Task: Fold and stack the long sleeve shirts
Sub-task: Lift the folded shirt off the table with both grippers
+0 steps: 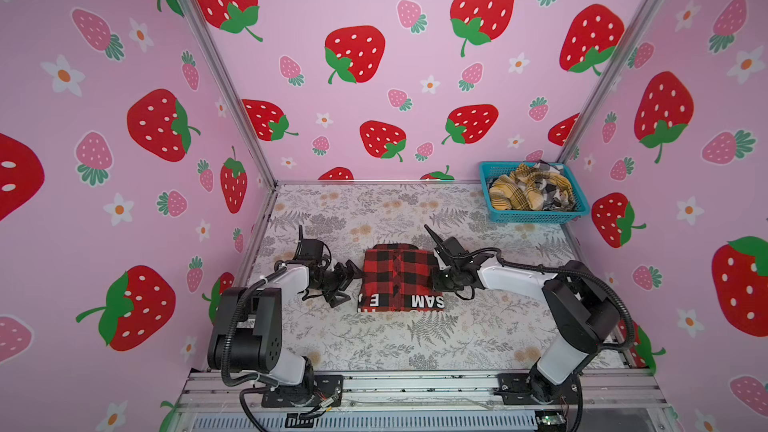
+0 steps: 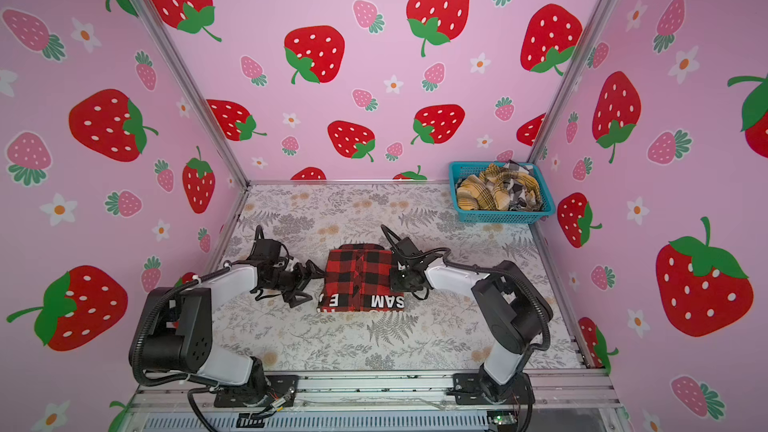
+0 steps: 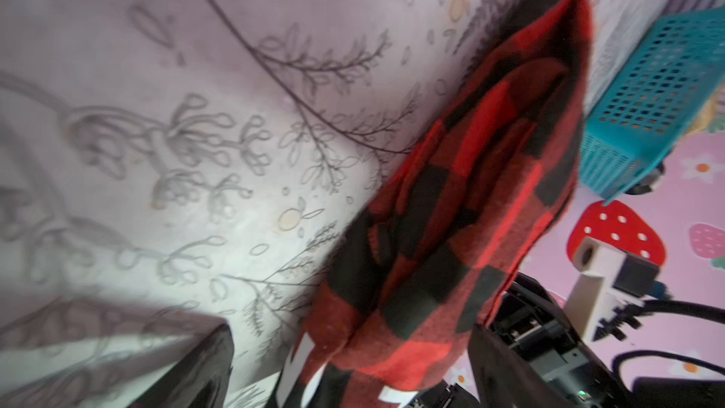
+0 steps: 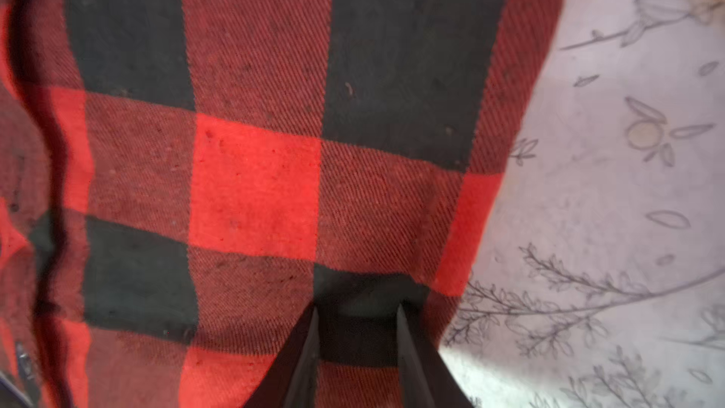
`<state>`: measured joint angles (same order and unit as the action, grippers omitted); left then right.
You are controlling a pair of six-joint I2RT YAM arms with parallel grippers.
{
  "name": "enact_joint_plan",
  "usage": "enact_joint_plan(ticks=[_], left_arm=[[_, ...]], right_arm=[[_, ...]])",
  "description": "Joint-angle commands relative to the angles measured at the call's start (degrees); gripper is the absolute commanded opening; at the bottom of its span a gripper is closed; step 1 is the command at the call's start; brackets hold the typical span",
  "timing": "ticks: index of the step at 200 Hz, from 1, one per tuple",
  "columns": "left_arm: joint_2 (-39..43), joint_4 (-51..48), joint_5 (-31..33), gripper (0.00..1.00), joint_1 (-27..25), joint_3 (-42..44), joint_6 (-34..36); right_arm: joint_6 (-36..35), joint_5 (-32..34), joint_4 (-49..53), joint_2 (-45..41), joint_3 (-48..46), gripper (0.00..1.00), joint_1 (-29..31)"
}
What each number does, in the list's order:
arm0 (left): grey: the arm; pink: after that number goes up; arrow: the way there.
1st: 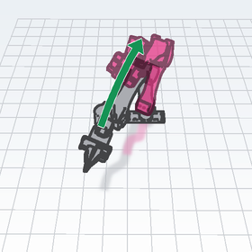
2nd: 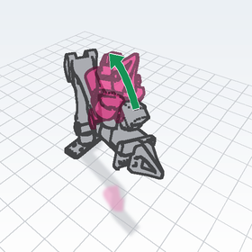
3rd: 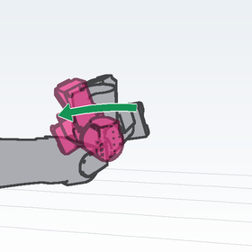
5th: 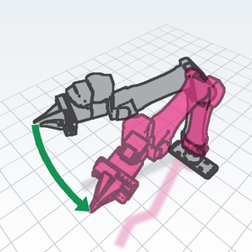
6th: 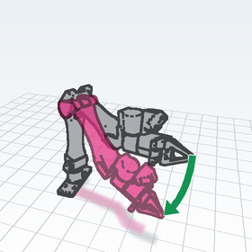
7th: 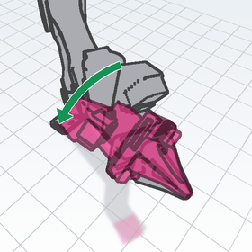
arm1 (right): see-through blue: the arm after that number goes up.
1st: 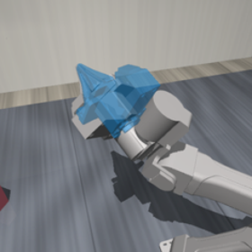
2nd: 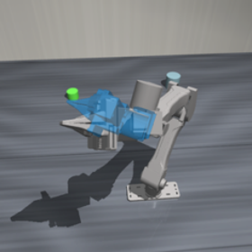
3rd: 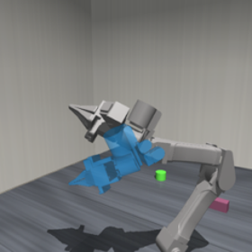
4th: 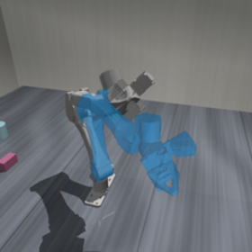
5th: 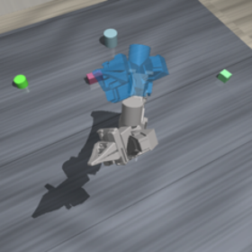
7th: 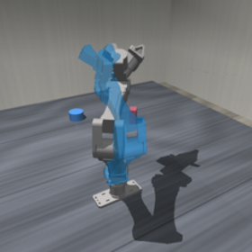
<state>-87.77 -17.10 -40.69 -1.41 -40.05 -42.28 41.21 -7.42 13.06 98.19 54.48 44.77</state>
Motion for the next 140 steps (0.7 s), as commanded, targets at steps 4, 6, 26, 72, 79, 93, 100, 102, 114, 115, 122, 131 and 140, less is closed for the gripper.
enact_joint_plan(ticks=[4, 6, 26, 72, 79, 93, 100, 102, 114, 115, 122, 131, 140], left_arm=[[-4.29, 4.96, 1.49, 0.96, -0.57, 2.19, -2.12], [-4.70, 5.32, 1.49, 0.96, -0.60, 2.35, -2.28], [-7.73, 11.41, 0.17, 0.97, -0.60, 4.90, -4.95], [-20.87, 30.57, -5.80, 0.98, -1.31, 8.46, -13.69], [-23.05, 34.51, -6.47, 0.98, -1.62, 8.88, -15.52], [-26.29, 41.29, -8.10, 0.97, -1.91, 9.38, -19.02], [-27.13, 43.26, -8.62, 0.97, -1.92, 9.48, -20.04], [-27.29, 43.53, -8.73, 0.97, -1.95, 9.34, -20.10], [-27.39, 43.37, -8.84, 0.96, -2.34, 8.75, -19.93], [-27.38, 43.29, -8.86, 0.96, -2.31, 8.71, -19.89], [-27.29, 42.76, -8.86, 0.95, -2.54, 8.23, -19.69], [-27.28, 42.68, -9.12, 0.94, -2.73, 7.83, -19.59], [-27.50, 43.00, -9.49, 0.92, -3.03, 7.46, -19.69]], right_arm=[[-1.56, -0.98, 2.09, 2.91, 1.15, 0.34, -0.63], [-1.64, -1.07, 2.07, 3.13, 1.15, 0.33, -0.71], [-2.09, -2.34, 1.71, 4.44, 1.20, 0.32, -1.63], [-3.03, -3.66, 1.51, 7.02, 1.74, 0.30, -2.28], [-2.94, -3.87, 1.45, 7.36, 1.81, 0.29, -2.24], [-2.81, -4.17, 1.39, 7.80, 1.79, 0.29, -2.24], [-2.76, -4.26, 1.30, 8.17, 1.82, 0.29, -2.28], [-2.73, -4.27, 1.28, 8.20, 1.89, 0.29, -2.27], [-2.72, -4.52, 1.27, 8.68, 2.07, 0.29, -2.24], [-2.72, -4.53, 1.22, 8.73, 2.10, 0.29, -2.28], [-2.63, -4.45, 1.23, 8.91, 2.12, 0.29, -2.24], [-2.49, -4.50, 1.10, 9.17, 2.29, 0.28, -2.25], [-2.31, -4.44, 0.97, 9.38, 2.41, 0.28, -2.28]])
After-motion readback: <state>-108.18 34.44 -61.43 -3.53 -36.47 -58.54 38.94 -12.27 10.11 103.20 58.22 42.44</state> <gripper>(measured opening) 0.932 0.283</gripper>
